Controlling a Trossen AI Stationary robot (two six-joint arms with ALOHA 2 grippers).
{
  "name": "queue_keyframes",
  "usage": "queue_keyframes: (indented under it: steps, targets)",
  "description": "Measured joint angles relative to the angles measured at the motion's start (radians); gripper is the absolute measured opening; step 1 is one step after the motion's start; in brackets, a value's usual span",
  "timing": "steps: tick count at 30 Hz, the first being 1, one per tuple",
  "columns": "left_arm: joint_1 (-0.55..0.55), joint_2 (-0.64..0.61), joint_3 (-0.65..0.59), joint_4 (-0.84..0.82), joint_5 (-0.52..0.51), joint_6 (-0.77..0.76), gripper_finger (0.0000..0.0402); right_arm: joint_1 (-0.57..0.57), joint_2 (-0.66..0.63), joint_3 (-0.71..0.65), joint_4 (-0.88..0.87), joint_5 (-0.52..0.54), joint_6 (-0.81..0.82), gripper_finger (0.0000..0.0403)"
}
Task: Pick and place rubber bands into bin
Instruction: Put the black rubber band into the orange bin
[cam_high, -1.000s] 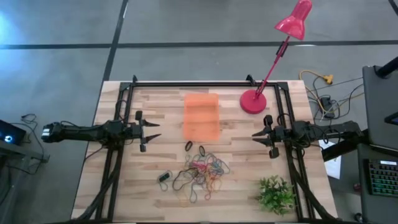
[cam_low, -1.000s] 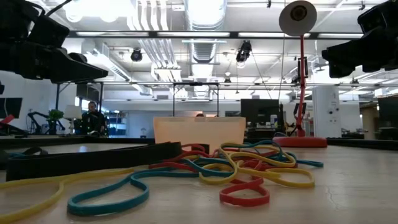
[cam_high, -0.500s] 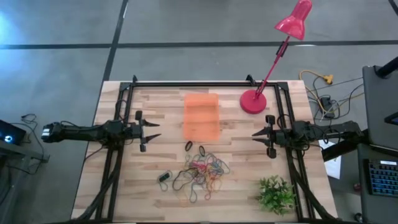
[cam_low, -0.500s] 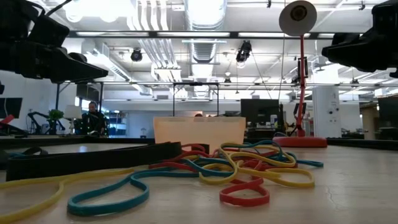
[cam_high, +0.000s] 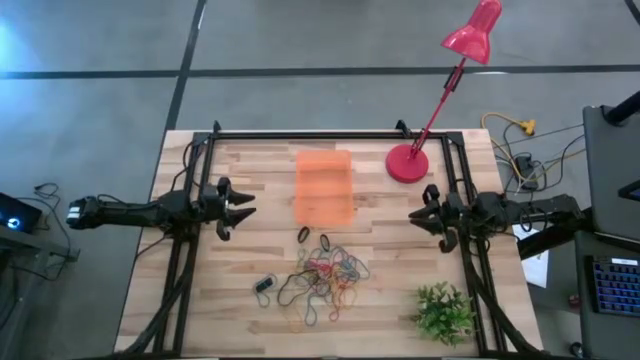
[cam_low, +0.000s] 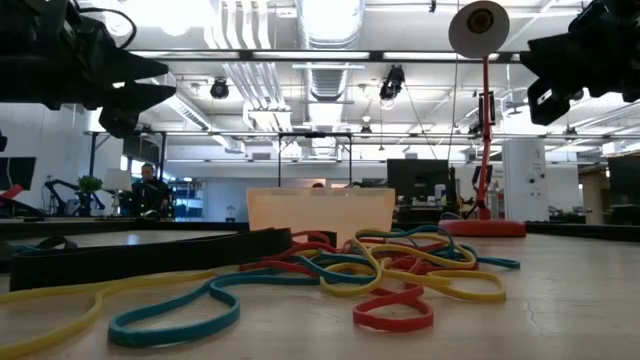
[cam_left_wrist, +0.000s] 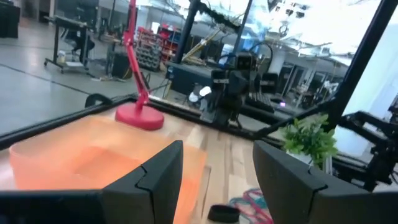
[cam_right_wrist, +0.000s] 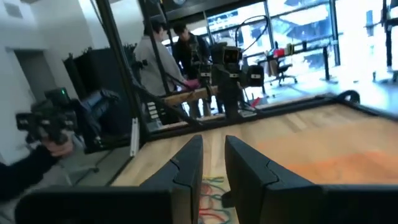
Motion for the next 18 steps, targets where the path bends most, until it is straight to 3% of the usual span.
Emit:
queue_keyframes:
  steps: [4,8,18]
  targets:
    - [0.000,0.002,0.000,0.004,-0.049,0.083,0.0180,-0.001,0.000,0.000,0.010,0.002,-0.010,0.0059]
    - [0.000,0.012,0.000,0.004,-0.053,0.050,0.0180,-0.002,0.000,0.000,0.035,0.006,-0.210,0.0059]
    - [-0.001,0.208,0.000,0.059,-0.015,-0.127,0.0180,-0.002,0.023,0.000,0.034,0.029,-0.083,0.0059]
